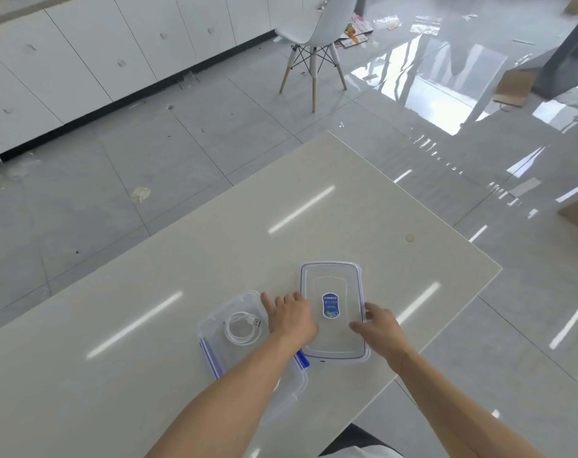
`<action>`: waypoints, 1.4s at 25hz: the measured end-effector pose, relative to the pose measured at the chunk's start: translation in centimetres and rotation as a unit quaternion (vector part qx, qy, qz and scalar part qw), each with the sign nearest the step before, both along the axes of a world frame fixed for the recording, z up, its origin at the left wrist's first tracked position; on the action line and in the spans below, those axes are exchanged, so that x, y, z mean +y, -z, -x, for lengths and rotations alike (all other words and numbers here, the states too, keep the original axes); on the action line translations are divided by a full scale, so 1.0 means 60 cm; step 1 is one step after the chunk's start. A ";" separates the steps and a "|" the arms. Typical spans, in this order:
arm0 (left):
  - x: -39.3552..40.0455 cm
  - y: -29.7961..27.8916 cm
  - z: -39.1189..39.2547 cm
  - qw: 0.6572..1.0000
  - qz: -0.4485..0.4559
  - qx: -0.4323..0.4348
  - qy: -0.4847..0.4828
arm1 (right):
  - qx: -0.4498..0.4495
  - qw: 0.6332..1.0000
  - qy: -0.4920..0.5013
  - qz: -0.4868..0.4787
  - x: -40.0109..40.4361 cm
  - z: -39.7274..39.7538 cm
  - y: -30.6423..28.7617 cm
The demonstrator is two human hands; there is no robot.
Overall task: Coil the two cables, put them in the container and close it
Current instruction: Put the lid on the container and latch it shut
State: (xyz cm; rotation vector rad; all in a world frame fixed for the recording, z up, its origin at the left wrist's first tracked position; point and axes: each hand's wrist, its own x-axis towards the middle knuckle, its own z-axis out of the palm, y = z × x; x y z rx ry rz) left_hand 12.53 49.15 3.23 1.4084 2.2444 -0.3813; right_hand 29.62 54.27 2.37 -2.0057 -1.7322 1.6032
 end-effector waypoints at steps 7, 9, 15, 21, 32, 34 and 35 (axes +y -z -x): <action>0.019 -0.003 -0.012 0.990 -0.043 -0.107 -0.079 | 0.012 0.994 0.109 -0.025 0.016 -0.012 0.001; 0.019 -0.005 -0.008 0.970 -0.071 -0.183 -0.146 | 0.026 0.992 0.121 -0.029 0.022 -0.020 -0.001; 0.008 -0.025 0.017 0.909 -0.174 -0.282 -0.254 | 0.050 0.993 0.099 -0.048 0.052 -0.029 -0.025; -0.058 -0.054 0.059 0.857 -0.218 -0.317 -0.342 | 0.054 0.995 -0.003 -0.080 0.056 0.005 -0.051; -0.228 -0.064 0.128 0.789 -0.264 -0.323 -0.450 | 0.065 0.960 -0.256 -0.092 -0.001 0.146 -0.077; -0.253 -0.061 0.132 0.783 -0.268 -0.317 -0.463 | 0.053 0.947 -0.301 -0.098 -0.015 0.164 -0.077; -0.264 -0.059 0.132 0.784 -0.267 -0.312 -0.466 | 0.050 0.942 -0.317 -0.101 -0.023 0.169 -0.077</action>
